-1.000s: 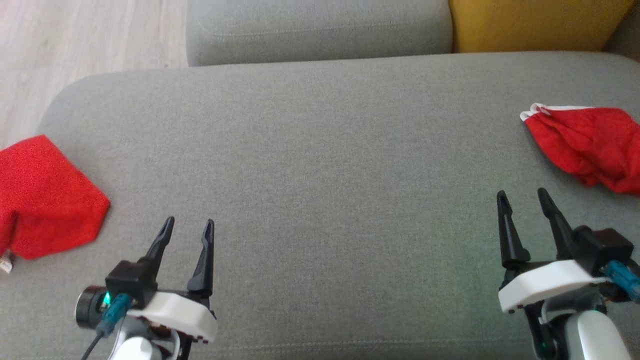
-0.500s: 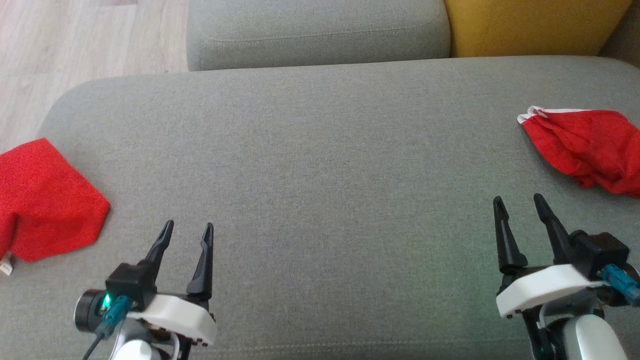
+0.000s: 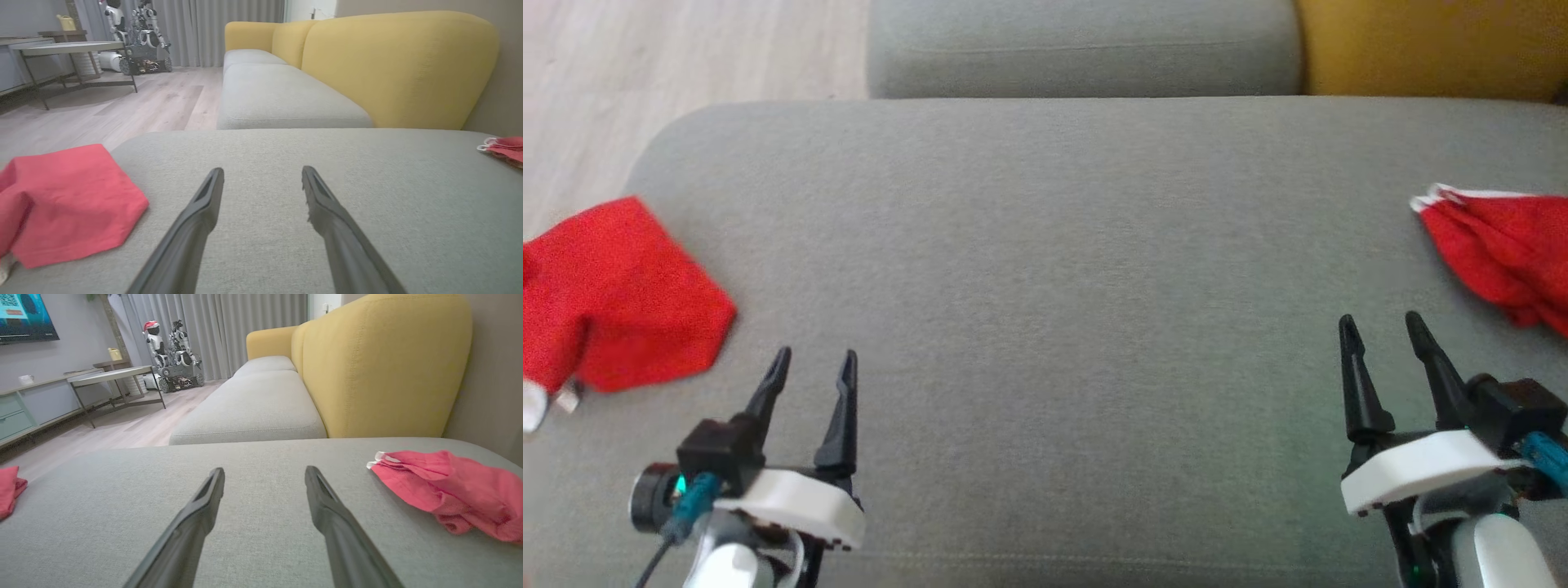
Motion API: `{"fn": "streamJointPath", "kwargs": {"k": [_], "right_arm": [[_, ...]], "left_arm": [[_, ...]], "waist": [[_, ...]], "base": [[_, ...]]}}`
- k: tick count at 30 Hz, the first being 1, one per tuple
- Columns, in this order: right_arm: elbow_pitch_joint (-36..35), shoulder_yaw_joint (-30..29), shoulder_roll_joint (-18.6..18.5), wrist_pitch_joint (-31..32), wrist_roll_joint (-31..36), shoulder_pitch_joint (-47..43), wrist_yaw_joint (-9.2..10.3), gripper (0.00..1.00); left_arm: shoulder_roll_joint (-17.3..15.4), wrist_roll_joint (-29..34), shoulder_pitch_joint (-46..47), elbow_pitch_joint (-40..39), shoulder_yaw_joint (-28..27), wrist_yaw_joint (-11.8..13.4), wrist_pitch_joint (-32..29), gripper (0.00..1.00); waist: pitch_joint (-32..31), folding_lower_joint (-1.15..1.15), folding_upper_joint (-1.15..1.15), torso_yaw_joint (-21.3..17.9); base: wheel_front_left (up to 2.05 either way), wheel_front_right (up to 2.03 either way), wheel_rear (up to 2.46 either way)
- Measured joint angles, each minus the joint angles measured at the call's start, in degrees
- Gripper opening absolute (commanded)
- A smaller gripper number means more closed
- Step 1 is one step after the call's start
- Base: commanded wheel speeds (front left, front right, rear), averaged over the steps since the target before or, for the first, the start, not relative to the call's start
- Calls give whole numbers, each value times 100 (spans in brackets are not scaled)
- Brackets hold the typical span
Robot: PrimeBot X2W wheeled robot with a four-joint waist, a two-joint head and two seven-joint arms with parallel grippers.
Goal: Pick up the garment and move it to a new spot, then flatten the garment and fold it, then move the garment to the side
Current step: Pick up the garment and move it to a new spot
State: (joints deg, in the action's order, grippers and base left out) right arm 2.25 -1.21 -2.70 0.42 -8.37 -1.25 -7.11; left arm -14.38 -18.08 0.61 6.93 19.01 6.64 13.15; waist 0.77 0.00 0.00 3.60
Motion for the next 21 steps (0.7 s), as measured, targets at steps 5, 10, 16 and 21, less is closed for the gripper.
{"fn": "streamJointPath", "kwargs": {"k": [5,10,16,21], "right_arm": [[-164,-4,2,-9,-23,-41,0,100],[-266,-23,4,-8,-22,-44,0,100],[-315,8,5,9,-21,-36,0,100],[-314,79,7,9,-21,-33,0,100]], "left_arm": [[-23,-129,189,-11,-73,-51,-1,100],[-18,-233,430,16,-75,-187,0,100],[12,-346,653,207,-71,-325,41,100],[74,-387,704,304,-91,-364,65,100]], "waist": [[50,0,0,412],[116,0,0,929],[212,0,0,1617],[246,0,0,1941]], "base": [[0,0,0],[0,0,0],[0,0,0],[0,0,0]]}}
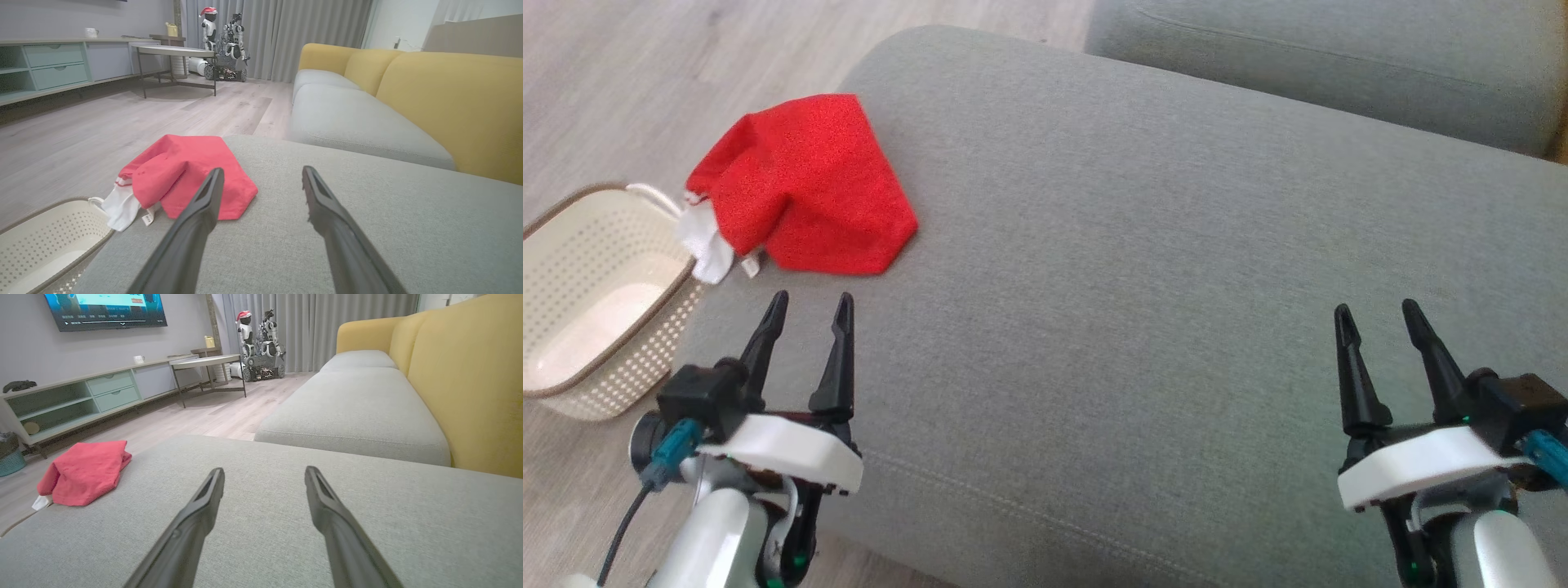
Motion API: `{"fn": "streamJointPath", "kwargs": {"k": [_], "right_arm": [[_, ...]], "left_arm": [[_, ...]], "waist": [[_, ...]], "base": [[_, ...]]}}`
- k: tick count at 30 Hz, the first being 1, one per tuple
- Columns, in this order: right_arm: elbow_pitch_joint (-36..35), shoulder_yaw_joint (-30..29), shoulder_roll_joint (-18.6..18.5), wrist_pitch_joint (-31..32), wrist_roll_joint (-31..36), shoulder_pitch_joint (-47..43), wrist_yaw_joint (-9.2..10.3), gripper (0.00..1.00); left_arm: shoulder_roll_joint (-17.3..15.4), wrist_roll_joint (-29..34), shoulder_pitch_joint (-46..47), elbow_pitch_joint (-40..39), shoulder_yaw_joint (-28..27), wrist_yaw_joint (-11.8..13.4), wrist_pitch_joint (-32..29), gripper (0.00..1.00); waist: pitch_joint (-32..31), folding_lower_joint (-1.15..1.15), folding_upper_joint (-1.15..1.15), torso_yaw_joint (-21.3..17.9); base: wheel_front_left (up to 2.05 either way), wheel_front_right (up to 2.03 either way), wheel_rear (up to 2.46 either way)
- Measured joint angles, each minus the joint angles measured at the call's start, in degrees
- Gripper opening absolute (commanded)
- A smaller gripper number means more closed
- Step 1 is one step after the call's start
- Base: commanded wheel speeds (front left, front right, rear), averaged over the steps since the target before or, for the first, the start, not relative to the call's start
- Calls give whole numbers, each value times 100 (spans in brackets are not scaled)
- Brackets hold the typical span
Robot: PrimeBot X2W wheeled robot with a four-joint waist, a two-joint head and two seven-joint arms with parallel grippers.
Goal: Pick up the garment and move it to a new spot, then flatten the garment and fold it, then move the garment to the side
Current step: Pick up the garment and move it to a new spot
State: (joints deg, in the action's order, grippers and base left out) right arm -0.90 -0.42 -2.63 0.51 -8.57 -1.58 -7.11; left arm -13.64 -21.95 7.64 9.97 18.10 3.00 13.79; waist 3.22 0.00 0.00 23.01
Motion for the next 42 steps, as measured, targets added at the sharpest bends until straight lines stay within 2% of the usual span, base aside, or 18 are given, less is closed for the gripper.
{"fn": "streamJointPath", "kwargs": {"k": [16,21,26,32,42], "right_arm": [[41,15,0,0,-1,1,0,100],[42,93,0,53,-2,105,0,100],[-52,209,-1,147,9,397,0,100],[-238,136,-4,302,131,691,0,100],[-458,132,-12,361,268,1117,0,100]], "left_arm": [[24,12,0,112,-65,1,43,100],[24,19,135,216,-97,0,44,100],[26,-44,831,572,-165,-107,-90,100],[0,-491,1907,1488,-422,-430,-526,100],[-344,-1134,3382,3608,-808,-831,-1272,100]], "waist": [[0,0,0,205],[139,0,0,125],[415,0,0,-83],[948,1,0,-384],[1917,2,0,-914]], "base": [[0,0,0],[0,0,0],[0,0,0],[0,0,0],[0,0,0]]}}
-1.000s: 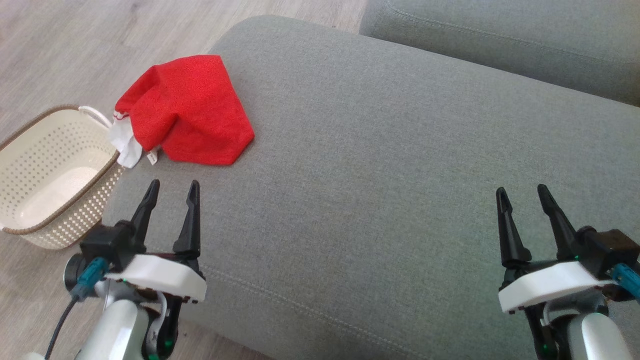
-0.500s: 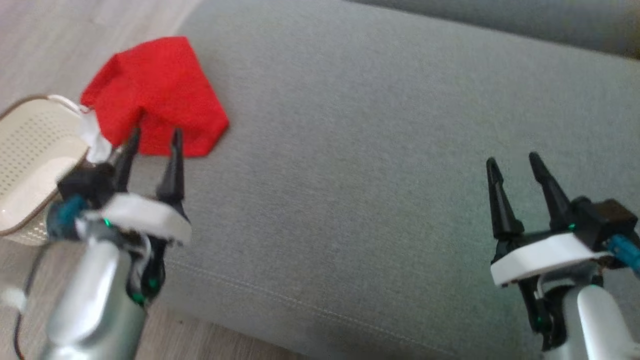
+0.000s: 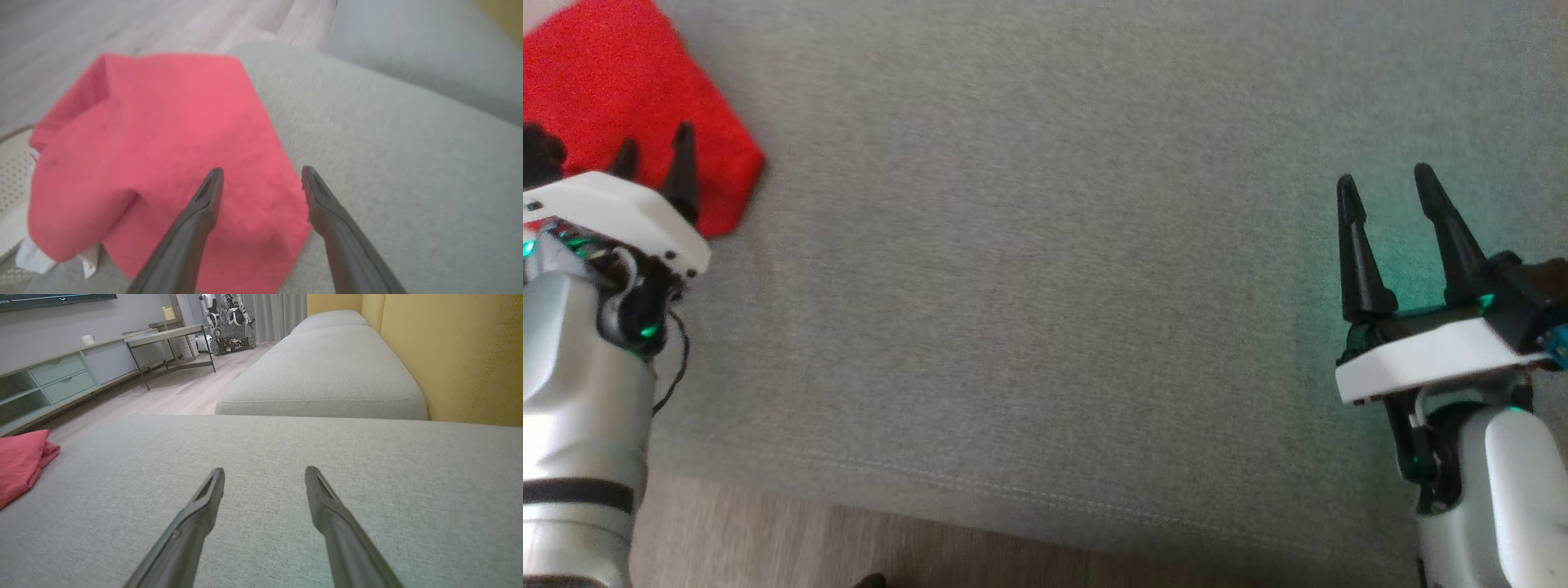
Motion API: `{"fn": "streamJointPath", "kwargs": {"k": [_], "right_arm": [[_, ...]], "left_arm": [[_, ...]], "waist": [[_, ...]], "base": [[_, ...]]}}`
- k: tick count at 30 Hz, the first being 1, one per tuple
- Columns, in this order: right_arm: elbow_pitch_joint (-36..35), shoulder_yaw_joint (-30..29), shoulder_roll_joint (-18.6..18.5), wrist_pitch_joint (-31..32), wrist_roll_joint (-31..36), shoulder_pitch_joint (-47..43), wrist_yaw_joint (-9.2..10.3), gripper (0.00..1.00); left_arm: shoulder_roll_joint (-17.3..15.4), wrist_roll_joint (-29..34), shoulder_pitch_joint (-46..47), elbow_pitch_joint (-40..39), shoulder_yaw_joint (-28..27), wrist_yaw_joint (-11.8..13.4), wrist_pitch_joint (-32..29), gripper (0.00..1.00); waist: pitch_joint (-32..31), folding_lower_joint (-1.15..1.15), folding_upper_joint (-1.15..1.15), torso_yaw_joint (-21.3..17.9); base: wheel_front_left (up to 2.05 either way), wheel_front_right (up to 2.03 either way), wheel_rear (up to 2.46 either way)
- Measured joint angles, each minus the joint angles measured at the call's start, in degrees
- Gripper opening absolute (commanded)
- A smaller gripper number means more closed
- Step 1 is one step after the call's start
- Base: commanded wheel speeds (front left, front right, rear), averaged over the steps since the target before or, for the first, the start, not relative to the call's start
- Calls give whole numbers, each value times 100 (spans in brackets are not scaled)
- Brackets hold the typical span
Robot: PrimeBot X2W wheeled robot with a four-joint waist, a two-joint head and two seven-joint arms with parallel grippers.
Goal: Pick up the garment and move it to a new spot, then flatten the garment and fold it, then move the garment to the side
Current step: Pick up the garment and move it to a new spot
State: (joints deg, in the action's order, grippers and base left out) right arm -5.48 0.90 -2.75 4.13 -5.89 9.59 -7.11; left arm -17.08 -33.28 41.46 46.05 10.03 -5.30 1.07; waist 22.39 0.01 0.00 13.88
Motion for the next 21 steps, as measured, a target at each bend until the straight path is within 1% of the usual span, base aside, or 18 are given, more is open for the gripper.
{"fn": "streamJointPath", "kwargs": {"k": [2,4,7,8,9,10,12,16,19,21], "right_arm": [[0,30,0,-1,0,77,0,100],[0,75,-1,-2,0,165,0,100],[5,123,-2,-9,0,279,0,100],[8,134,-2,-11,0,302,0,100],[9,140,-2,-19,0,312,0,100],[14,138,-2,-40,0,312,0,100],[53,135,-3,-67,-1,318,0,100],[125,116,-3,-146,-14,361,0,100],[191,70,-3,-222,-16,376,0,100],[257,46,-3,-264,-64,373,0,100]], "left_arm": [[-41,-76,172,463,-20,-67,-157,100],[-86,-142,282,871,-52,-83,-232,100],[-129,-268,396,1313,-120,-138,-253,100],[-149,-326,446,1393,-125,-160,-260,97],[-196,-364,498,1447,-131,-174,-241,15],[-243,-378,542,1504,-129,-177,-207,0],[-291,-379,582,1601,-119,-182,-38,0],[-293,-366,536,1734,-42,-183,705,0],[-296,-331,463,1675,-40,-185,1180,0],[-324,-255,371,1472,-74,-181,1295,0]], "waist": [[155,1,0,-102],[274,0,0,-209],[399,0,0,-369],[425,0,0,-418],[447,-1,0,-459],[465,-1,0,-494],[483,-1,0,-546],[420,-1,0,-585],[287,-1,0,-594],[171,-1,0,-599]], "base": [[0,0,0],[0,0,0],[0,0,0],[0,0,0],[0,0,0],[0,0,0],[0,0,0],[0,0,0],[0,0,0],[0,0,0]]}}
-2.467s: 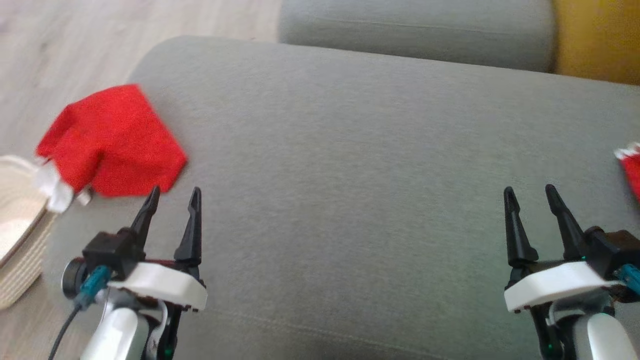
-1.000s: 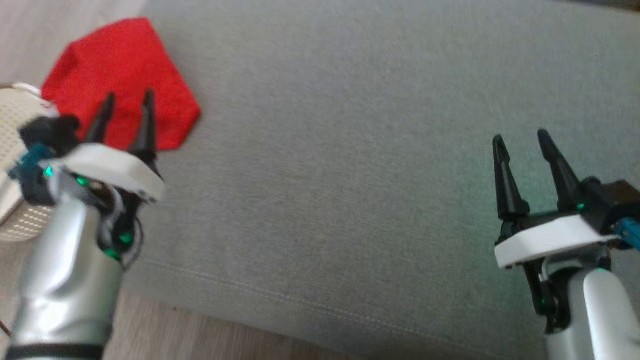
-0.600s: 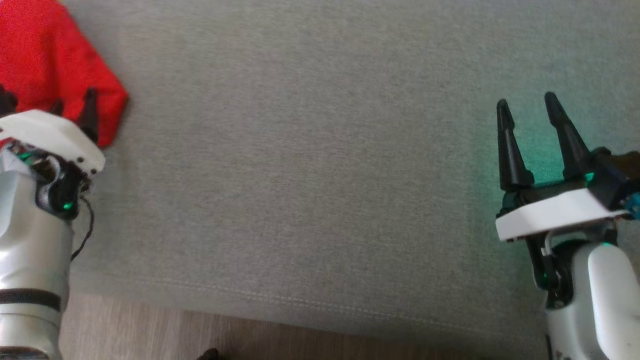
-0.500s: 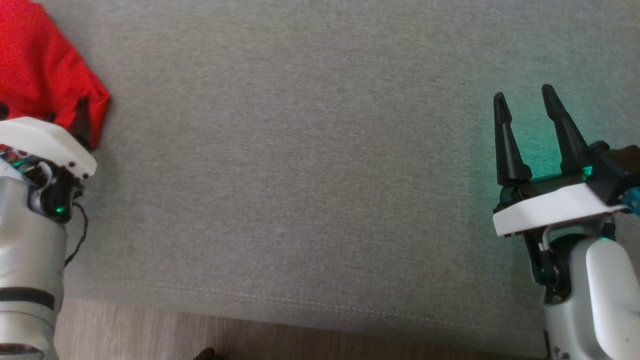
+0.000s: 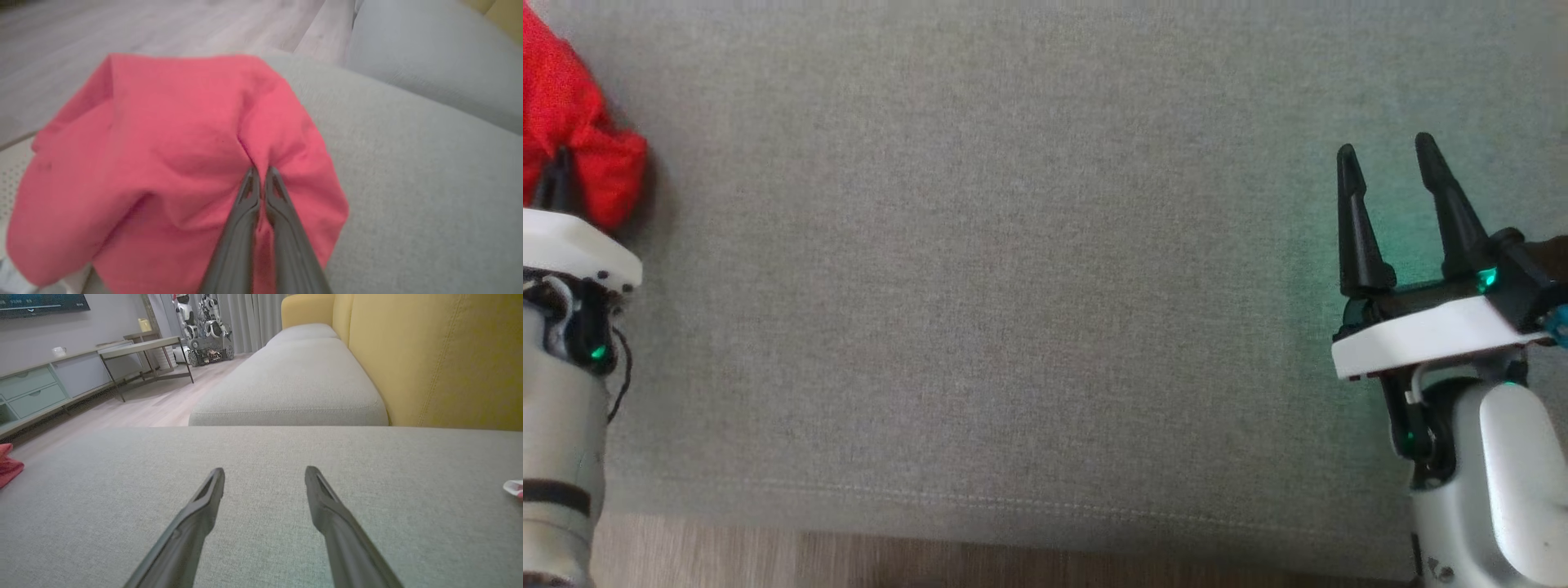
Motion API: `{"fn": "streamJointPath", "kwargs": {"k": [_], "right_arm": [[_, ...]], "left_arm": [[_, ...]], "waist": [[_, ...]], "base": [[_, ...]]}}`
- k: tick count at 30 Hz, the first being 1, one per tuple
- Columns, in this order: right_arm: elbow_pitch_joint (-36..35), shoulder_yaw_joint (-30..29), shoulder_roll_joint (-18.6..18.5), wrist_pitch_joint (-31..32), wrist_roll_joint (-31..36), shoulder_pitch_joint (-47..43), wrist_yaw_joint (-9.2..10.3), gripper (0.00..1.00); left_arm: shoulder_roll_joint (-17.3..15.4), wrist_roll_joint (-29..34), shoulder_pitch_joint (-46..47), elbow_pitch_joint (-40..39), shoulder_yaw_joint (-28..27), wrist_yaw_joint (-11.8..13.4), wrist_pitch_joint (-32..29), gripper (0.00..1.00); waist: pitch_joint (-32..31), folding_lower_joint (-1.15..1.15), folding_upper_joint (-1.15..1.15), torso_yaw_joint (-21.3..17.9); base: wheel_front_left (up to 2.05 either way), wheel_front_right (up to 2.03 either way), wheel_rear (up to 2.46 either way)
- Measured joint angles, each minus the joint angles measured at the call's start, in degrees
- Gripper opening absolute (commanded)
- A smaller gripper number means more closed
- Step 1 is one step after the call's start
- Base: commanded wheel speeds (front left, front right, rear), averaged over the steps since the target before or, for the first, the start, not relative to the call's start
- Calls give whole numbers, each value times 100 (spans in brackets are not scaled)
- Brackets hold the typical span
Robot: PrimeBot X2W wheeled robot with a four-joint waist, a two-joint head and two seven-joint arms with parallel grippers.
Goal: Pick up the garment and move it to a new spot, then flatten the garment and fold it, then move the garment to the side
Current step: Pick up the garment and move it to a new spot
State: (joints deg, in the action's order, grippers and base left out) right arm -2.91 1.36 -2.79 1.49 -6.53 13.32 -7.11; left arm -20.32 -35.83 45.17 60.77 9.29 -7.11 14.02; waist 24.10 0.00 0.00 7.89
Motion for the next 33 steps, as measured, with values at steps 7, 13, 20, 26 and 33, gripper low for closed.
{"fn": "streamJointPath", "kwargs": {"k": [7,13,20,26,33], "right_arm": [[171,40,1,-145,-14,-48,0,100],[366,29,2,-255,-180,-447,0,100],[510,65,3,-302,-265,-714,0,100],[537,59,5,-300,-311,-842,0,100],[531,155,7,-299,-428,-812,0,100]], "left_arm": [[-37,385,-971,-1864,-569,308,27,0],[301,876,-2903,-3638,-667,673,27,0],[409,1155,-3966,-5064,-350,1023,-192,0],[458,1396,-4194,-5768,248,1015,-597,0],[818,1630,-3473,-5546,1152,535,-740,0]], "waist": [[-440,0,0,-77],[-948,-1,0,-247],[-1407,-1,0,-480],[-1549,-1,0,-697],[-1489,-1,0,-953]], "base": [[0,0,0],[0,0,0],[0,0,0],[0,0,0],[0,0,0]]}}
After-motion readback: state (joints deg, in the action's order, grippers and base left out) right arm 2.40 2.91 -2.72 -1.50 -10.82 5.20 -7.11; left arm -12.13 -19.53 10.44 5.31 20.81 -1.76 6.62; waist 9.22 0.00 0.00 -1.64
